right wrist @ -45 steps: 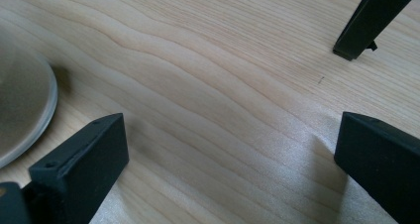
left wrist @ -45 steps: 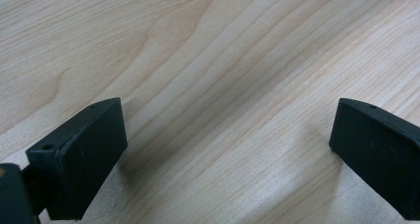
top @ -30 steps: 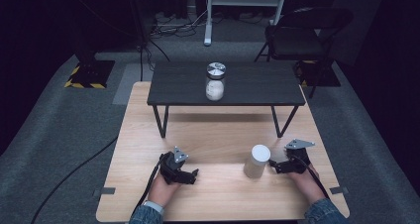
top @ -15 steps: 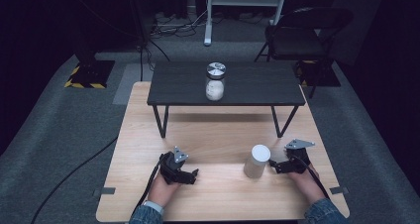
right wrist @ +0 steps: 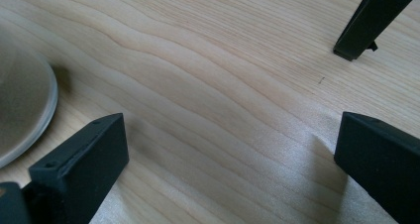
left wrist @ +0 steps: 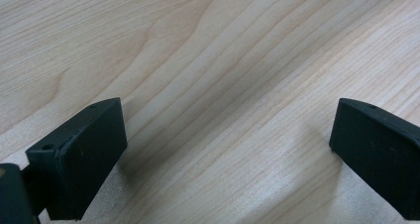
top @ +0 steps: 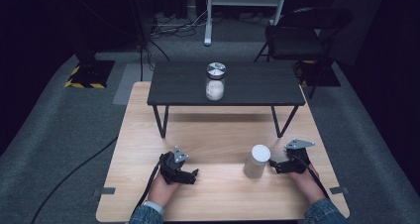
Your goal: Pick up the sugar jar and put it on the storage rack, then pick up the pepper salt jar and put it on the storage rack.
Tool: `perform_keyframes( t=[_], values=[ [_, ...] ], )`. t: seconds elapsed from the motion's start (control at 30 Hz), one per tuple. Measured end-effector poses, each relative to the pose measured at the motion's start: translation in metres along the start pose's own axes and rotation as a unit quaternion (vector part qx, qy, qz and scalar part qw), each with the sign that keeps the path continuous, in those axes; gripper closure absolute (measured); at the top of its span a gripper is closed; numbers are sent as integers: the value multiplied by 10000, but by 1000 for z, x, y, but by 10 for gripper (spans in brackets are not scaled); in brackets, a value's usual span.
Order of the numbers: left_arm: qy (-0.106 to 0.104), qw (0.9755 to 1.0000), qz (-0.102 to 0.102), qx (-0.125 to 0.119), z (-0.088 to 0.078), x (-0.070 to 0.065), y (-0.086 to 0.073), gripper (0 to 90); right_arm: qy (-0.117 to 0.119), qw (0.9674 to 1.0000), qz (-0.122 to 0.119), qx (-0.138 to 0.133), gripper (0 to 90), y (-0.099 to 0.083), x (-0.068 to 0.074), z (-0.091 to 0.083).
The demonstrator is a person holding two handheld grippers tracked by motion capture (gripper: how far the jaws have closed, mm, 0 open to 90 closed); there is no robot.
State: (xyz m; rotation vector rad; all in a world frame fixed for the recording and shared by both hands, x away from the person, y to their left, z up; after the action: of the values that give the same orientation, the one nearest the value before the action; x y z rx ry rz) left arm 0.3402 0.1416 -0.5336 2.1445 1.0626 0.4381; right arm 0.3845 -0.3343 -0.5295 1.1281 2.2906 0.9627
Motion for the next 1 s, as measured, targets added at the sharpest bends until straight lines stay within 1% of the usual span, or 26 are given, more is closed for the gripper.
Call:
perform_keyframes(
  t=[0.93, 1.0],
  values=[
    [2, 10000, -1, -2, 0, 0, 0, 11, 0, 10000, 3, 1, 0, 0, 0, 0],
    [-6, 10000, -11, -8, 0, 0, 0, 11, 37, 10000, 39, -31, 17, 0, -1, -1]
  ],
)
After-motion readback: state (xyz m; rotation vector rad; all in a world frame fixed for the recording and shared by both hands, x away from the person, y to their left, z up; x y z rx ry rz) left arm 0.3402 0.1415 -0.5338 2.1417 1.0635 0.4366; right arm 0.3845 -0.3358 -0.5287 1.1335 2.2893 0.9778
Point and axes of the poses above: each handheld gripper's, and its own axes: z roughly forward along the jaws, y roughly out of its top, x roughly to its left, the point moved 10 cm from there along z, roughly forward along the jaws, and after that the axes turned 2 degrees about -y, right-handed, at the moved point
